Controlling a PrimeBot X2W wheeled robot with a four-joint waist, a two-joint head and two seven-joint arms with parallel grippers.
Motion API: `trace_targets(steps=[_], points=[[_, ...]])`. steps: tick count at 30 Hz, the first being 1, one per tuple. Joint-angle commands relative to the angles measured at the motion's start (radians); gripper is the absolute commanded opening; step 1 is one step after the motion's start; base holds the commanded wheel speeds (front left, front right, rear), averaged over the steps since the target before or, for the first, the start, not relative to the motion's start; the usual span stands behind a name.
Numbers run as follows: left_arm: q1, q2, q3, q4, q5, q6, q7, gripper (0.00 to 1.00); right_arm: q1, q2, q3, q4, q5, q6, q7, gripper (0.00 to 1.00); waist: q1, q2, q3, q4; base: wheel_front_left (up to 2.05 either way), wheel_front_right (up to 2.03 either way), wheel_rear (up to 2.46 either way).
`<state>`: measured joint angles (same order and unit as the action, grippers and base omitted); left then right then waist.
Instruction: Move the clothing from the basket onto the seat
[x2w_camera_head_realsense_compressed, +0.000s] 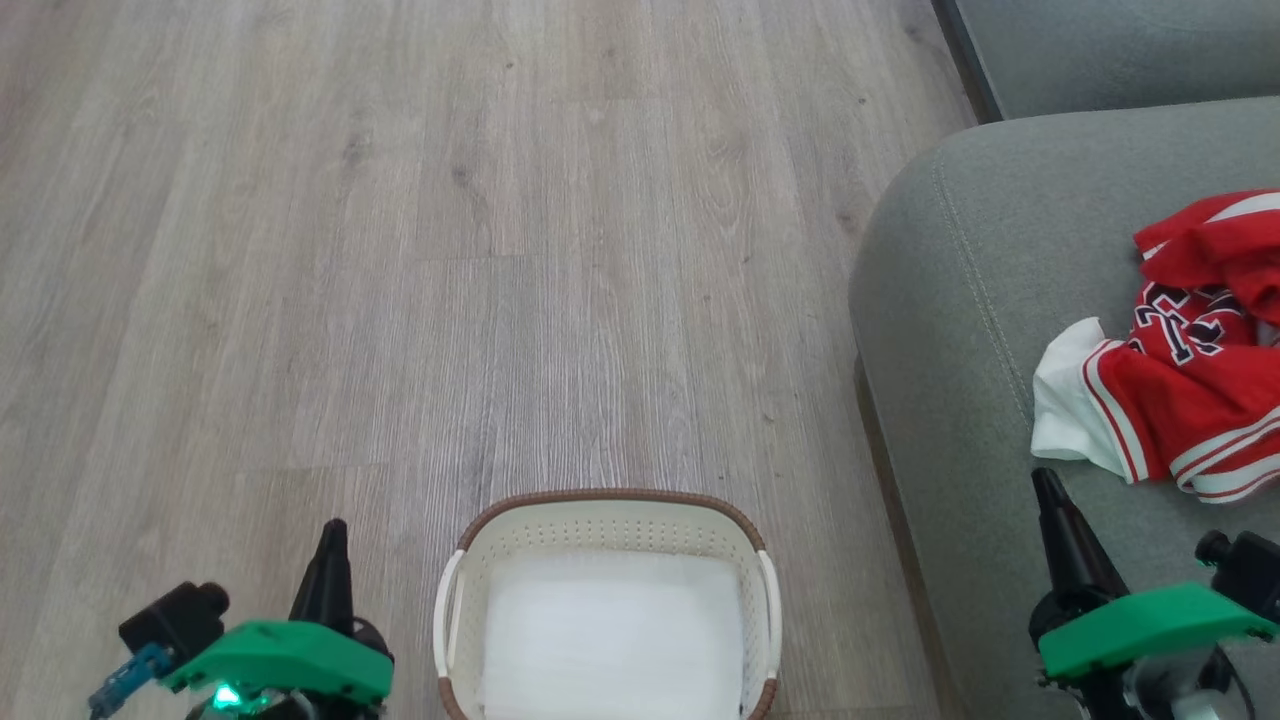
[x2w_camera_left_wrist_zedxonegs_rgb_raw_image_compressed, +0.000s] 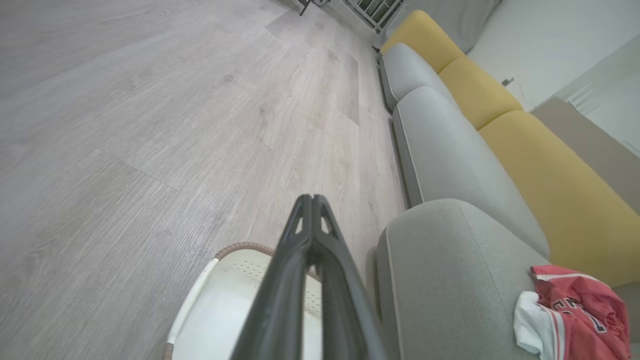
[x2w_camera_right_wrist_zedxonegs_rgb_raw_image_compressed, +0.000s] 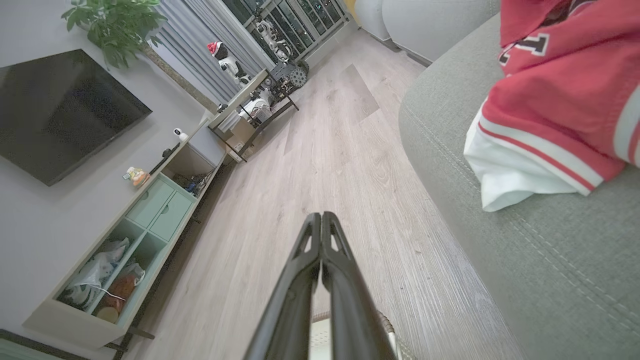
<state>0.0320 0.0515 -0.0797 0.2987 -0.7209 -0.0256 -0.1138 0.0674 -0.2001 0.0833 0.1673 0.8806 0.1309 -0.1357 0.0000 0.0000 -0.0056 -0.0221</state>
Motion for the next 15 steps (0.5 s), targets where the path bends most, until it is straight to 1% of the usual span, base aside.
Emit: trace_targets(steps=[1, 15], points=[[-0.055, 0.001, 0.029, -0.034, -0.029, -0.007, 0.004, 0.0, -0.054, -0.005, -0.01, -0.025, 0.026, 0.0, 0.008, 0.0, 0.0, 0.0, 0.0, 0.0, 0.0, 0.0, 0.0], [-0.07, 0.001, 0.057, -0.037, -0.173, -0.024, 0.042, 0.0, -0.074, 0.017, -0.036, -0.008, 0.148, 0.0, 0.044, 0.0, 0.0, 0.0, 0.002, 0.004, 0.0, 0.0, 0.0]])
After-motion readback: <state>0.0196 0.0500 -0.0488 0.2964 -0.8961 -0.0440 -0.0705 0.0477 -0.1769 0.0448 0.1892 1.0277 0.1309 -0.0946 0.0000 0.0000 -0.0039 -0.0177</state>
